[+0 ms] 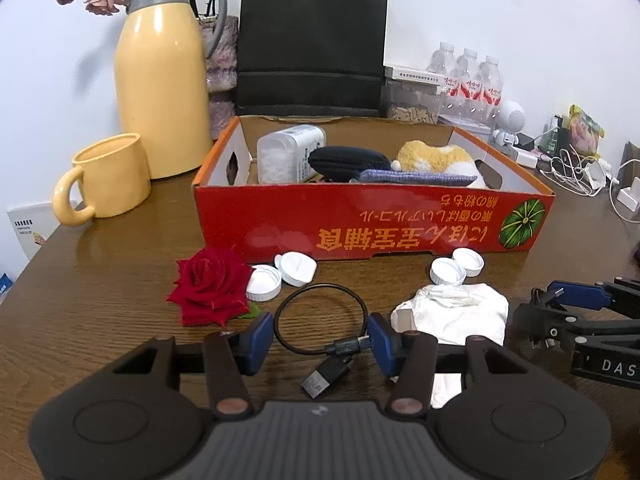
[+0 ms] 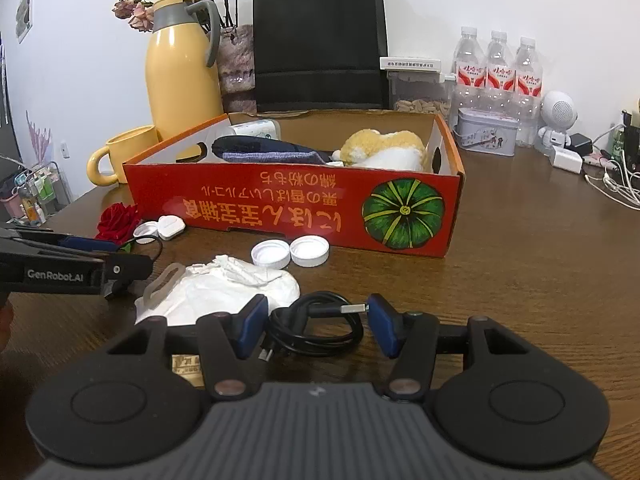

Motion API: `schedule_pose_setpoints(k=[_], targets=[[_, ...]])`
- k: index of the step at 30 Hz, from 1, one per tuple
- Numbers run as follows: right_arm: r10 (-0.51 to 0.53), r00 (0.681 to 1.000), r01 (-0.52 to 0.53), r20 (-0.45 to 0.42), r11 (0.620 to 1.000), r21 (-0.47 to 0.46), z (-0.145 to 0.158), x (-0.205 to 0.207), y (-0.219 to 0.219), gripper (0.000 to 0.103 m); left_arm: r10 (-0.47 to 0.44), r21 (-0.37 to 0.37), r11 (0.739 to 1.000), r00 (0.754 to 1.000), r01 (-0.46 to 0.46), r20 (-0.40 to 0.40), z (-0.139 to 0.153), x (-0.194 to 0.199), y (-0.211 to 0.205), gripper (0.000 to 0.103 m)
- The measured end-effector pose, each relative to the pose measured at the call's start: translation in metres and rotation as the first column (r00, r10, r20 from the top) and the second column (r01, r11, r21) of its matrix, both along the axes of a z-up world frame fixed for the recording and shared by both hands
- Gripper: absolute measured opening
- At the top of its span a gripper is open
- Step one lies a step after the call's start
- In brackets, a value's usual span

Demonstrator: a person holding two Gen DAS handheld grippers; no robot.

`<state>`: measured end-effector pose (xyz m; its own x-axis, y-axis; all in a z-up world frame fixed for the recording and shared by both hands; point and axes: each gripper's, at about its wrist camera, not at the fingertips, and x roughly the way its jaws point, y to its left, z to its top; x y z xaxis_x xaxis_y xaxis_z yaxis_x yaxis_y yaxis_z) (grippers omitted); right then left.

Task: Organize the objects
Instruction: 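Grasp the black USB cable with both grippers, then lower the black cable into the box and open both grippers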

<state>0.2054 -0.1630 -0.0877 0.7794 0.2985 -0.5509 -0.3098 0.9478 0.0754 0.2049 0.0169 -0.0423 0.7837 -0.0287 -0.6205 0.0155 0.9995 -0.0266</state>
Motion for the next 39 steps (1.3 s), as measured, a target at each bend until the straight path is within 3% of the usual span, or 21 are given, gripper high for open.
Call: schedule_pose_setpoints(k=[21,39], targets=[[-0.005,0.994,0.002,0.109,1.000,0.029,0.036,0.003,0.004,0.056,-0.006,0.013,1.000,0.997,0.005,0.083,0.037,0.002,-0.011,0.048],[-0.004,0.975,-0.007,0.223,0.999,0.047,0.075,0.041,0.015,0.056,-0.021,-0.007,1.000,0.982,0.023,0.189,0.080,0.048,-0.023,0.047]])
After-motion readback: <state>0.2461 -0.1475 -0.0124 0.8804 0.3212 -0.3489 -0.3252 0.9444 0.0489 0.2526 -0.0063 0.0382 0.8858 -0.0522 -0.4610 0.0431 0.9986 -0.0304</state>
